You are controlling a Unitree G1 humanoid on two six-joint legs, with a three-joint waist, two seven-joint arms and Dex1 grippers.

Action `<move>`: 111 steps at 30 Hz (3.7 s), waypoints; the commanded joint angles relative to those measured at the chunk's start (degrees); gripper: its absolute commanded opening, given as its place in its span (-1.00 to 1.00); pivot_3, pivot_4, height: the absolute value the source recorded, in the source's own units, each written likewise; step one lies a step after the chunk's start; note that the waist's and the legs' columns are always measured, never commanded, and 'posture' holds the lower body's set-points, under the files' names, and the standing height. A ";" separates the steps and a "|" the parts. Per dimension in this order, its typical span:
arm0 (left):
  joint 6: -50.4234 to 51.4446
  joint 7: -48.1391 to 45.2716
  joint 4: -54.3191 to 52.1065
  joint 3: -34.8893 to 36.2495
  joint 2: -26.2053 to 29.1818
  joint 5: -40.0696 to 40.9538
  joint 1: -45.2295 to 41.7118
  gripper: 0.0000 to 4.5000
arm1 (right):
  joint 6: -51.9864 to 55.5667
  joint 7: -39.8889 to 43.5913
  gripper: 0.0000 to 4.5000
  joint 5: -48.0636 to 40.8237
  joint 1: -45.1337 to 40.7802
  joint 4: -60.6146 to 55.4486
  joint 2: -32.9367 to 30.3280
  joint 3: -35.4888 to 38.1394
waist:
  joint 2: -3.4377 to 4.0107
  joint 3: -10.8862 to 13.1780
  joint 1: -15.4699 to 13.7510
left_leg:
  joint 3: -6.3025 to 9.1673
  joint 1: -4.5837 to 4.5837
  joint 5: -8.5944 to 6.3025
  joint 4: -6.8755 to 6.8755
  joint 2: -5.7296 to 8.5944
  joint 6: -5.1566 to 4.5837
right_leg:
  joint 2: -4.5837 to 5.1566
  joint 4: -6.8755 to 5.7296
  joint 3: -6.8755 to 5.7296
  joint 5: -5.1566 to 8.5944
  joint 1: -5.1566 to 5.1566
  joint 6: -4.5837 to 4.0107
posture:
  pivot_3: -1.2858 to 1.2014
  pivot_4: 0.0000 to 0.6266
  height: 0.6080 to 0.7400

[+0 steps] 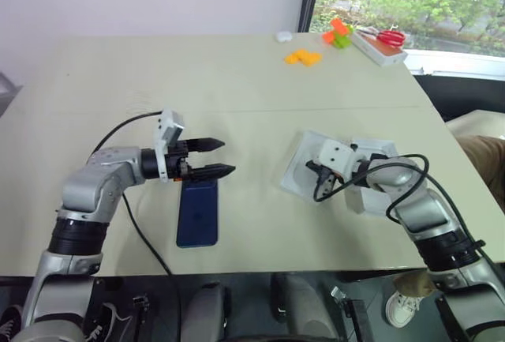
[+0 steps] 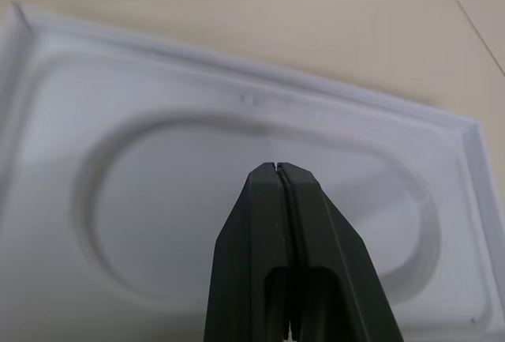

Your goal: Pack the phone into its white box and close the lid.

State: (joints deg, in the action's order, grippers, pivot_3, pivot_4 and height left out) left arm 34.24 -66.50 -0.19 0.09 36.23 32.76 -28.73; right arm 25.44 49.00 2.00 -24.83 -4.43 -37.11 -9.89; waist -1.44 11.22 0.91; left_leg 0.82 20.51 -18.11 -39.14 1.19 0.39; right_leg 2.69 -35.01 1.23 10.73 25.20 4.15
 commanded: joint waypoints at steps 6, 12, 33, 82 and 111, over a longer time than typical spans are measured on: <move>-10.53 -2.91 -2.74 -0.54 1.73 -4.35 3.49 1.00 | 13.55 1.12 -0.75 -9.64 0.43 -11.30 -0.56 5.93 | 0.01 0.00 -0.12 | 0.00 0.09 -0.02 0.02 0.00 -0.02 | 0.05 0.04 0.00 0.00 0.06 0.00 | 0.03 -0.52 1.00; -11.48 -2.62 -2.79 0.00 1.27 -4.14 3.98 1.00 | 21.60 2.20 0.52 -13.44 1.46 -18.01 -3.67 5.38 | 0.01 0.00 -0.22 | 0.01 0.11 -0.02 0.00 0.01 -0.03 | 0.06 0.04 -0.02 0.08 0.07 -0.11 | 0.03 -0.52 1.00; -12.32 -1.17 -1.81 0.03 0.50 -4.43 3.50 1.00 | 21.10 -2.55 0.74 -9.09 3.64 -21.70 -7.19 -7.16 | 0.00 0.00 -0.08 | -0.02 0.14 -0.02 0.00 -0.02 -0.03 | 0.03 0.06 -0.03 0.13 0.12 0.03 | 0.03 -0.52 1.00; -12.10 1.15 -2.64 0.21 -0.54 -4.16 3.27 1.00 | -16.07 14.61 0.40 -5.82 2.15 -1.38 -12.29 -2.57 | -0.04 -0.01 -0.18 | -0.08 0.08 -0.04 0.00 -0.03 -0.07 | 0.03 0.10 -0.01 0.07 0.06 -0.06 | 0.03 -0.52 1.00; 10.50 8.36 -4.77 13.78 7.35 7.98 6.17 1.00 | -13.54 4.33 -0.99 -10.92 -0.95 -8.19 0.88 0.87 | -0.03 0.01 -0.04 | -0.04 0.10 -0.05 0.00 -0.03 -0.07 | 0.07 0.05 -0.05 -0.01 0.11 0.06 | 0.03 -0.52 1.00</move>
State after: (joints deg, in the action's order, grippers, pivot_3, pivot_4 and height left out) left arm 41.44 -58.45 -3.13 10.96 41.98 37.74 -22.59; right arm 13.13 54.00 -9.41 -25.22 -10.07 -36.54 -8.58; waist -1.47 11.22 0.87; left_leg 0.79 20.60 -18.15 -39.14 1.16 0.32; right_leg 2.74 -35.00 1.18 10.73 25.31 4.21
